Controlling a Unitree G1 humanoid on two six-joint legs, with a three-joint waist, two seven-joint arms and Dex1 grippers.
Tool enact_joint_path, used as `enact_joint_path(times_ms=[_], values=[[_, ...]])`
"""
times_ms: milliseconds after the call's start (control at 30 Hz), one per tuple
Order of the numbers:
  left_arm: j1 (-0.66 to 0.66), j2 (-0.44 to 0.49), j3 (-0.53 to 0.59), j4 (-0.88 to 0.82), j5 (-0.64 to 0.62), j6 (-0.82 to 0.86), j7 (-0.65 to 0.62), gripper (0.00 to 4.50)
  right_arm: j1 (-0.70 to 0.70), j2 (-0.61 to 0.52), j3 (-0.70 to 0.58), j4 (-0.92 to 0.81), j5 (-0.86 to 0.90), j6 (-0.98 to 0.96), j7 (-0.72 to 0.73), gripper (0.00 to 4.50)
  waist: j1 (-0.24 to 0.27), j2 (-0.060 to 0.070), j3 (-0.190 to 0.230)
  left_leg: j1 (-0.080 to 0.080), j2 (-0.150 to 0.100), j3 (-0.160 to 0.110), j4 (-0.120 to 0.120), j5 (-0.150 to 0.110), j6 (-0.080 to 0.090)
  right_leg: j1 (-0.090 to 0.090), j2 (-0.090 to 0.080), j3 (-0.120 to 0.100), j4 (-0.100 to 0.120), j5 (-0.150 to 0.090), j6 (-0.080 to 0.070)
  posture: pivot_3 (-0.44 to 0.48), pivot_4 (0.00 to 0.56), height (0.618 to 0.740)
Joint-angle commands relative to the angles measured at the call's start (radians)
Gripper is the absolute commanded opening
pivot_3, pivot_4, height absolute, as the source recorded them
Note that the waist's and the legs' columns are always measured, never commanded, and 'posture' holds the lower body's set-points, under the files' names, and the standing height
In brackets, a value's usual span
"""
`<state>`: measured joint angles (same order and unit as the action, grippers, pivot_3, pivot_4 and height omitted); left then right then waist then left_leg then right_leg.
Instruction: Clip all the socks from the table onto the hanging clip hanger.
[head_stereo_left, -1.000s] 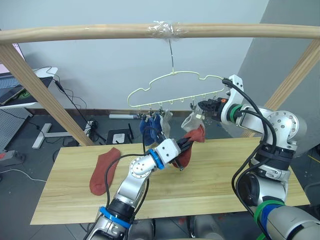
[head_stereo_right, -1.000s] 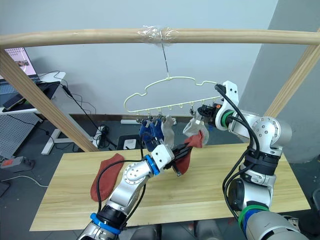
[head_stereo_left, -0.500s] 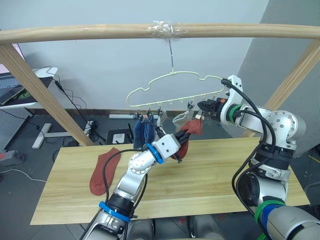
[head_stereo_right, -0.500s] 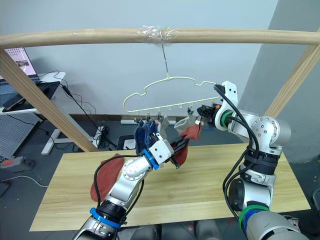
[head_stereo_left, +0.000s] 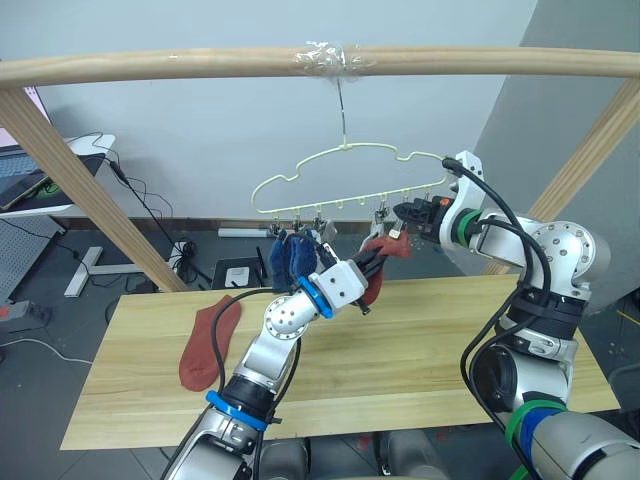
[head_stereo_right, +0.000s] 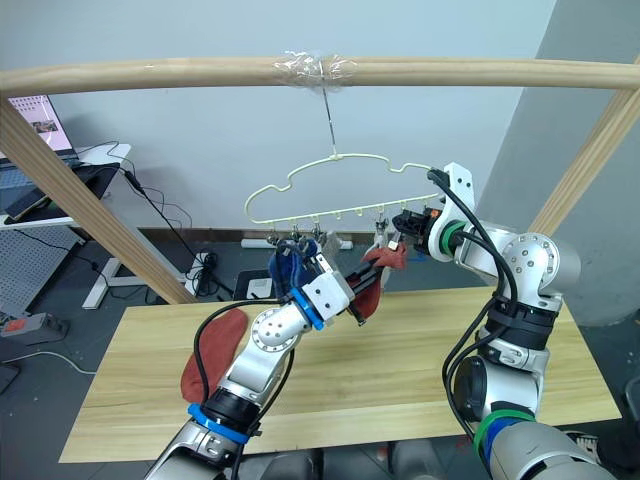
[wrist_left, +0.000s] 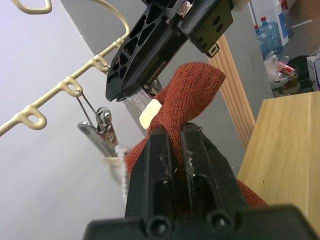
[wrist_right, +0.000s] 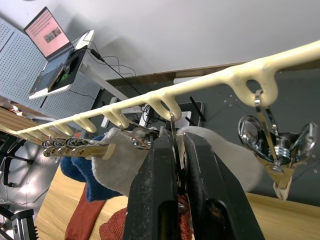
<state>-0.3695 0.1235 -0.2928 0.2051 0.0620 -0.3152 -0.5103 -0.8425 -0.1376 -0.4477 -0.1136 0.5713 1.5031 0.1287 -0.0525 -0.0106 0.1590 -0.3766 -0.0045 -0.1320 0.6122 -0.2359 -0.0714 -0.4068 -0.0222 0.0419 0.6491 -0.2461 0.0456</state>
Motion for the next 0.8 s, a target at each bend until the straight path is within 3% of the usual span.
enact_joint_path(times_ms=[33,333,367,400,567,800], values=[[-0.016,-0.008,0.0,-0.018,0.003,-0.023,0.011,0.0,-0.011,-0.007,-0.004,-0.021,0.012,-0.001,0.008,1.28,-0.001,0.0,0.0,0.0,0.0,0.0,0.0,0.0,0.0,0.0,0.0,0.0,0.0,0.0,0.0,-0.048,0.13,0.74],[0.012,-0.046,0.015,-0.073,-0.13,0.153,-0.052,0.0,0.039,-0.059,-0.078,-0.154,0.073,0.07,0.066,4.41,-0.002,0.0,0.0,0.0,0.0,0.0,0.0,0.0,0.0,0.0,0.0,0.0,0.0,0.0,0.0,-0.072,0.134,0.74],[0.016,-0.055,0.021,-0.077,-0.157,0.189,-0.057,0.0,0.045,-0.056,-0.089,-0.174,0.08,0.076,0.067,4.46,-0.003,0.0,0.0,-0.001,0.0,0.0,0.0,0.0,0.0,0.0,0.0,0.0,0.0,0.0,0.0,-0.078,0.135,0.74],[0.022,-0.071,0.032,-0.082,-0.203,0.248,-0.067,0.6,0.059,-0.06,-0.094,-0.203,0.088,0.079,0.073,4.5,-0.004,0.0,0.0,-0.001,0.0,0.0,0.0,0.0,0.0,0.0,0.0,0.0,0.0,0.0,0.0,-0.083,0.136,0.74],[0.047,-0.118,0.077,-0.093,-0.366,0.486,-0.104,1.96,0.185,-0.105,-0.053,-0.354,0.091,0.029,0.084,4.5,-0.014,0.0,0.0,-0.001,0.0,0.0,0.0,0.0,0.0,0.0,0.0,0.0,0.0,-0.001,0.002,-0.112,0.141,0.74],[0.135,-0.039,0.097,-0.146,-0.408,0.592,-0.162,4.06,0.429,-0.147,0.115,-0.498,0.015,-0.2,0.094,4.5,-0.043,0.0,0.0,0.001,0.001,0.001,0.001,0.0,0.0,0.0,0.001,0.001,0.0,-0.001,0.002,-0.102,0.139,0.74]])
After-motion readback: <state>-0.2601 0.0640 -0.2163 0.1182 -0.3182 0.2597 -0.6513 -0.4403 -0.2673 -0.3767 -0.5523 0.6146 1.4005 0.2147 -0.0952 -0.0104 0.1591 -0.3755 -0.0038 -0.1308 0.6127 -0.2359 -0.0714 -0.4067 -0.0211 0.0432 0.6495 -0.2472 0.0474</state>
